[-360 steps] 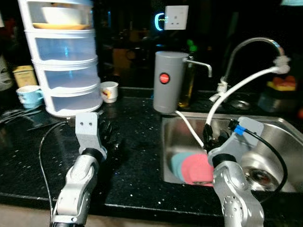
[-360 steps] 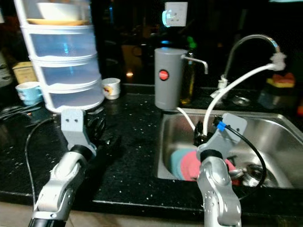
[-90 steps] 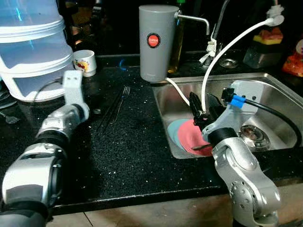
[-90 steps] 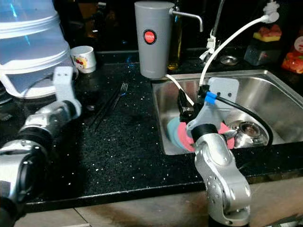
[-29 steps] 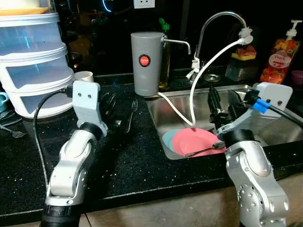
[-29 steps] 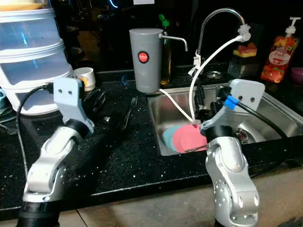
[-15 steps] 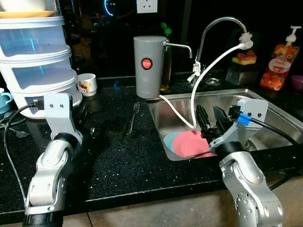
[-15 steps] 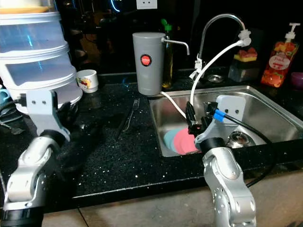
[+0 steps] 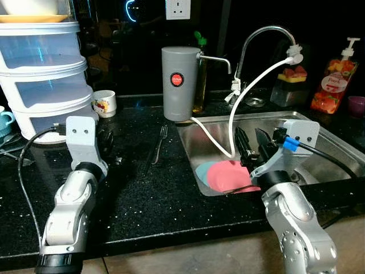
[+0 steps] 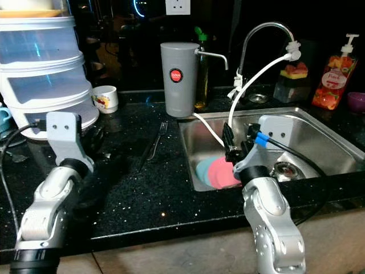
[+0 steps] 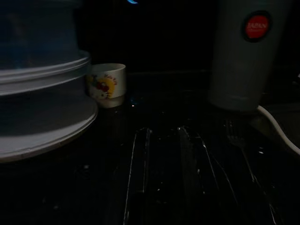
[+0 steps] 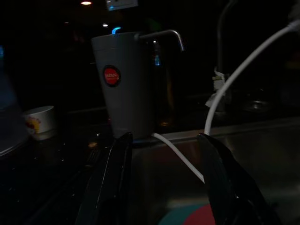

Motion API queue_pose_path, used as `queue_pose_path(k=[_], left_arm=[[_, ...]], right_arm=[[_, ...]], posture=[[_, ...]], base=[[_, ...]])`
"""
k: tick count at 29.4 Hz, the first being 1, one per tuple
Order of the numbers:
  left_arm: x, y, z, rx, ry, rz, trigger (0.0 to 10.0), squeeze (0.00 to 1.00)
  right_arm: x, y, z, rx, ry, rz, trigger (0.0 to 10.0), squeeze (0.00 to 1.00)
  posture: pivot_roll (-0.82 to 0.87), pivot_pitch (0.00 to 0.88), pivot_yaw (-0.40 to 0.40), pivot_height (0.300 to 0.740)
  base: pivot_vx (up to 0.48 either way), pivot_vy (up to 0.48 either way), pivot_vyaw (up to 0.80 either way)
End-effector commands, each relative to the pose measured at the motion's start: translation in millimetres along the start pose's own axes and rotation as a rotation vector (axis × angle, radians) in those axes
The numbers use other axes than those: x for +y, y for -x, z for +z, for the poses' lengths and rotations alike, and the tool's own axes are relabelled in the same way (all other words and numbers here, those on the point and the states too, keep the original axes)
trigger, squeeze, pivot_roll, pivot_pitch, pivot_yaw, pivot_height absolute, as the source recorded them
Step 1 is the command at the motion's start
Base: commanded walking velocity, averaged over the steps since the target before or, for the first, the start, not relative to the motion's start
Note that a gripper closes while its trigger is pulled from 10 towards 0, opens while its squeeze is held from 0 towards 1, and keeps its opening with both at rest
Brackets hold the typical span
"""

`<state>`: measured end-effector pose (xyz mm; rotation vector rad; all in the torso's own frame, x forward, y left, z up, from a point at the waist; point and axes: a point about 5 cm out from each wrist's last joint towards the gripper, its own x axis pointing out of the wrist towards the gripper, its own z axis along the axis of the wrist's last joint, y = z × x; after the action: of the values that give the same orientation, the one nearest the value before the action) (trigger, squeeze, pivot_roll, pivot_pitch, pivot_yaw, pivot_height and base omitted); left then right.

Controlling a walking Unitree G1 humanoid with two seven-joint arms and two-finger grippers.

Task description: Kitchen organization

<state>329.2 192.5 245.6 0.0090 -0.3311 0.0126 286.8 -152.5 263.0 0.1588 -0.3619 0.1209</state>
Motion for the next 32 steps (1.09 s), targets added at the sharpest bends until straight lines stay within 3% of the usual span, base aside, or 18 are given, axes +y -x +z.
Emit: queue_pose_path(k=[1,8,27,31,32], left_arm=[[1.5,-2.4,0.1,-0.004,-0.009,0.011,10.0,0.03],[1.8,-3.7,-0.7,-0.007,-0.007,0.016,10.0,0.02],[4.1,-5.9,-1.2,-0.007,0.005,0.03,10.0,0.0],[4.9,-6.5,-2.1,0.005,-0.008,0.031,10.0,0.0],[7.4,-8.8,-4.9,0.045,-0.032,0.035,10.0,0.0]], right_arm=[[-2.8,-1.3,-0.6,-0.002,0.009,-0.012,10.0,0.0],[-4.2,0.3,-0.6,-0.004,0.012,-0.019,10.0,0.0],[-2.5,-0.3,-2.2,-0.004,0.006,-0.016,10.0,0.0],[-2.1,-0.4,-2.4,-0.004,0.005,-0.016,10.0,0.0],[-2.1,-0.4,-2.5,-0.004,0.005,-0.017,10.0,0.0]], posture=[[-0.03,0.048,-0.028,0.74],[-0.03,0.048,-0.028,0.74],[-0.03,0.051,-0.024,0.74],[-0.03,0.051,-0.022,0.74],[-0.03,0.051,-0.022,0.74]], base=[[0.0,-0.454,0.0],[0.0,-0.379,0.0],[0.0,0.0,0.0],[0.0,0.0,0.0],[0.0,0.0,0.0]])
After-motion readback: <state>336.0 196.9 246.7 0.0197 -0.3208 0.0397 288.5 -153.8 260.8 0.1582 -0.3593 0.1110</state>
